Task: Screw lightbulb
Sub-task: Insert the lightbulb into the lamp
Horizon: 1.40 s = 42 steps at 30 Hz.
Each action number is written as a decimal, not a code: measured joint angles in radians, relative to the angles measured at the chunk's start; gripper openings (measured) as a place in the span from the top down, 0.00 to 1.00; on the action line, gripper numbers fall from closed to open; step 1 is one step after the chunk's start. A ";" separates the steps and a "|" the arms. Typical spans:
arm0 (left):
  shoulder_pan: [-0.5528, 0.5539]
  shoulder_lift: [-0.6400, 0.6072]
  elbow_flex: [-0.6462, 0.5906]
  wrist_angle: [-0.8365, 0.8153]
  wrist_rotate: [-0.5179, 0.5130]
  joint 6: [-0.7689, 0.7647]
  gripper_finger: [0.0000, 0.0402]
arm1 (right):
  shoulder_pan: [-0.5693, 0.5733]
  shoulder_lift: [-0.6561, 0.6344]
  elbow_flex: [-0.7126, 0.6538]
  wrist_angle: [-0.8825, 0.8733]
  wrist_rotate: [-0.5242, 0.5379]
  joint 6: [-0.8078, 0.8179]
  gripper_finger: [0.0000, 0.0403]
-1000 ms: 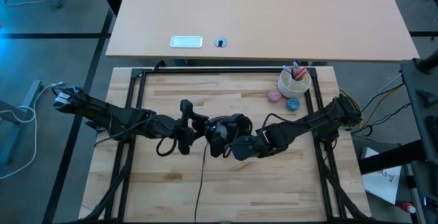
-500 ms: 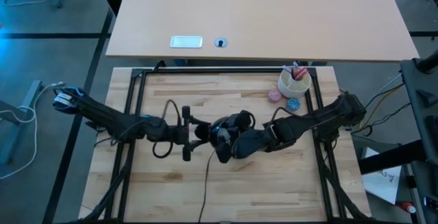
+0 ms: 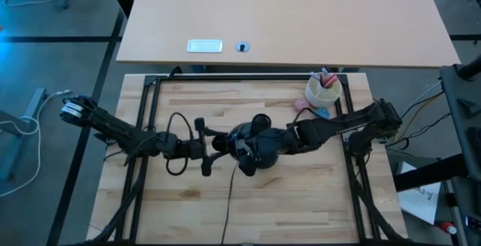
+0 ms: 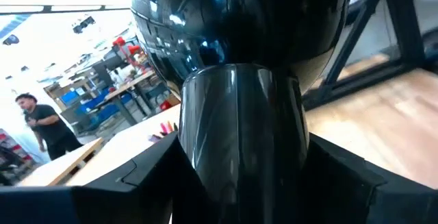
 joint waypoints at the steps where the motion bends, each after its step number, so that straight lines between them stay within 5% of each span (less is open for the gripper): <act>1: 0.000 -0.004 0.001 -0.013 -0.005 0.012 0.37 | 0.000 0.001 0.000 0.000 0.000 -0.011 0.43; 13: 0.000 -0.015 0.080 -0.197 -0.059 0.024 0.37 | 0.000 0.000 0.000 0.006 -0.008 -0.114 0.34; 28: -0.004 -0.016 0.079 -0.215 -0.057 0.004 0.37 | 0.012 -0.074 0.000 0.008 -0.024 -0.296 0.23; 42: 0.006 -0.082 0.077 -0.285 0.026 0.159 0.37 | 0.098 -0.092 -0.001 -0.183 0.064 -0.834 0.29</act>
